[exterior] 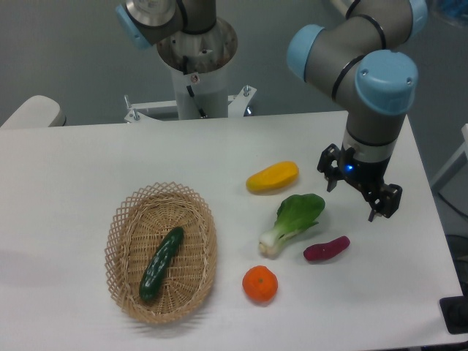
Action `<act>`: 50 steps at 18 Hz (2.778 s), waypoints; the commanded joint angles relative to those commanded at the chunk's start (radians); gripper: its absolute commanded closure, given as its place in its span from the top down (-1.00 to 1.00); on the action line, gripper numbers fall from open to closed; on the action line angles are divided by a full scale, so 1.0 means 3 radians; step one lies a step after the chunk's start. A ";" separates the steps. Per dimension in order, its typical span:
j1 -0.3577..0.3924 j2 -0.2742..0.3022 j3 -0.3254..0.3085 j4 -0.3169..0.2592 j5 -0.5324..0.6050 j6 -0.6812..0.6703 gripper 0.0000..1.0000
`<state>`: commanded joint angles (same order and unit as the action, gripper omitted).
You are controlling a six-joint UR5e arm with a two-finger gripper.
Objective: Pick up the cucumber from the basket
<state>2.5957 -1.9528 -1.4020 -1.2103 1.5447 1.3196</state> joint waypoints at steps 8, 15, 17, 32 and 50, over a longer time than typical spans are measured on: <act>-0.0665 0.0005 -0.0108 0.0010 -0.0015 -0.1431 1.00; -0.1069 -0.0097 -0.0399 0.0071 -0.0026 -0.2291 1.00; -0.1151 -0.0122 -0.0465 0.0260 -0.0030 -0.2353 1.00; -0.1519 -0.0414 -0.0880 0.0900 0.0000 -0.2389 1.00; -0.1514 -0.0465 -0.0716 0.0900 -0.0005 -0.2343 -0.65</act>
<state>2.1414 -2.0924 -1.6168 -0.9403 1.5432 0.6166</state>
